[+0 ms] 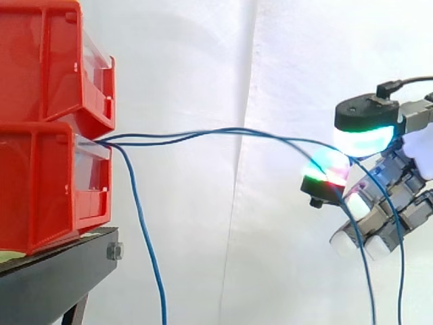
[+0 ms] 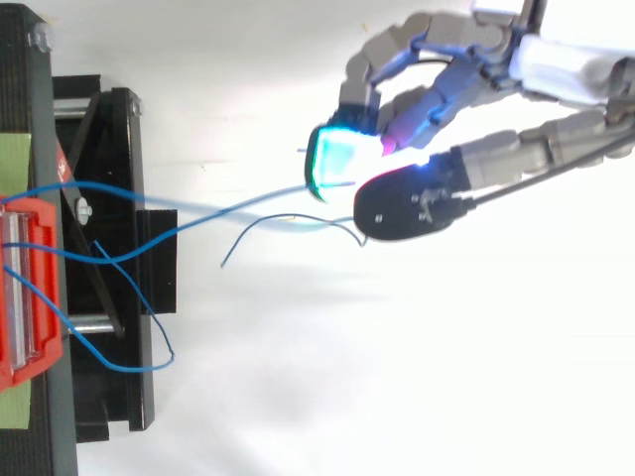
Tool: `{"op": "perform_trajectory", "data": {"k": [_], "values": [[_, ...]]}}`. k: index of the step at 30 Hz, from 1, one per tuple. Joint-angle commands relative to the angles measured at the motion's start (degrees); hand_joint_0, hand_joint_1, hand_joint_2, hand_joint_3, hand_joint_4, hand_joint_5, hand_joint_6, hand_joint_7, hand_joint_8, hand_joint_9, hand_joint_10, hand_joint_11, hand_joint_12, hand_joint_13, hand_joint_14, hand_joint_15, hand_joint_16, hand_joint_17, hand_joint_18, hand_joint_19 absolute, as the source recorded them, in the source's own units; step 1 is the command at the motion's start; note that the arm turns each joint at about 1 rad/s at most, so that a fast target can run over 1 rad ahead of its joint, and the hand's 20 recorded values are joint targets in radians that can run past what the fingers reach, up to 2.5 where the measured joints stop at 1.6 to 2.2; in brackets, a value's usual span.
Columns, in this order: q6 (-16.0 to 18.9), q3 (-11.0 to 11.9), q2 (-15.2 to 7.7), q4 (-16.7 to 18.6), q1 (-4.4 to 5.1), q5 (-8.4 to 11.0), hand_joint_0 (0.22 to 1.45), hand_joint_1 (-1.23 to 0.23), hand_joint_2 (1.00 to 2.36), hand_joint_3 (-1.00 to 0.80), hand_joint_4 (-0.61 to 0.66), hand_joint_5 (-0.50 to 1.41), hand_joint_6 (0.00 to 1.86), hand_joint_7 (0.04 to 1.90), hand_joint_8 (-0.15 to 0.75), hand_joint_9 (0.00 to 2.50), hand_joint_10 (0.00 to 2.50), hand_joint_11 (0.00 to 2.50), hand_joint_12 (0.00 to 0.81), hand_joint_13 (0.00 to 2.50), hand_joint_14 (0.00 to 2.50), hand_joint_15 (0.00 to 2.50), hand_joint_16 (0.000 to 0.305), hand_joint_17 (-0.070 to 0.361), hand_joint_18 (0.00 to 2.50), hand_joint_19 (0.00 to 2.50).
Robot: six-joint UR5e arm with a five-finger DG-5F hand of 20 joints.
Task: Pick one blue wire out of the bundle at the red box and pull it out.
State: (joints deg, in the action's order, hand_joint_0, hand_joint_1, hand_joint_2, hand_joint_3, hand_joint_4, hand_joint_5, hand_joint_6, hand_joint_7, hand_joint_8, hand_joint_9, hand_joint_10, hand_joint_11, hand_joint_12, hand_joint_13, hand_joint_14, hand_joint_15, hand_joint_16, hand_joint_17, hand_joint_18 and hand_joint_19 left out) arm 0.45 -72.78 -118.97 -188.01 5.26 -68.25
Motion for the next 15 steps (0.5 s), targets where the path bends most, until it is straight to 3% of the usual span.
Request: {"op": "perform_trajectory", "data": {"k": [1,5,15], "values": [[-0.7,0.0,0.2,-1.6,-0.07,1.71,0.58,-0.84,1.03,-0.08,-0.03,-0.07,0.89,0.93,0.246,0.84,0.01,0.30,0.420,0.51,0.01,0.31,0.075,0.169,0.40,0.51],[-0.7,0.0,0.6,-2.9,0.01,2.94,0.58,-0.84,1.02,-0.08,-0.03,-0.07,0.88,0.94,0.249,0.85,0.01,0.32,0.420,0.51,0.01,0.31,0.075,0.169,0.39,0.51],[-1.2,0.0,0.5,-3.1,0.36,3.38,0.57,-0.84,1.02,-0.08,-0.03,-0.07,0.89,0.93,0.254,0.87,0.01,0.33,0.420,0.51,0.01,0.31,0.075,0.169,0.39,0.52]]}}
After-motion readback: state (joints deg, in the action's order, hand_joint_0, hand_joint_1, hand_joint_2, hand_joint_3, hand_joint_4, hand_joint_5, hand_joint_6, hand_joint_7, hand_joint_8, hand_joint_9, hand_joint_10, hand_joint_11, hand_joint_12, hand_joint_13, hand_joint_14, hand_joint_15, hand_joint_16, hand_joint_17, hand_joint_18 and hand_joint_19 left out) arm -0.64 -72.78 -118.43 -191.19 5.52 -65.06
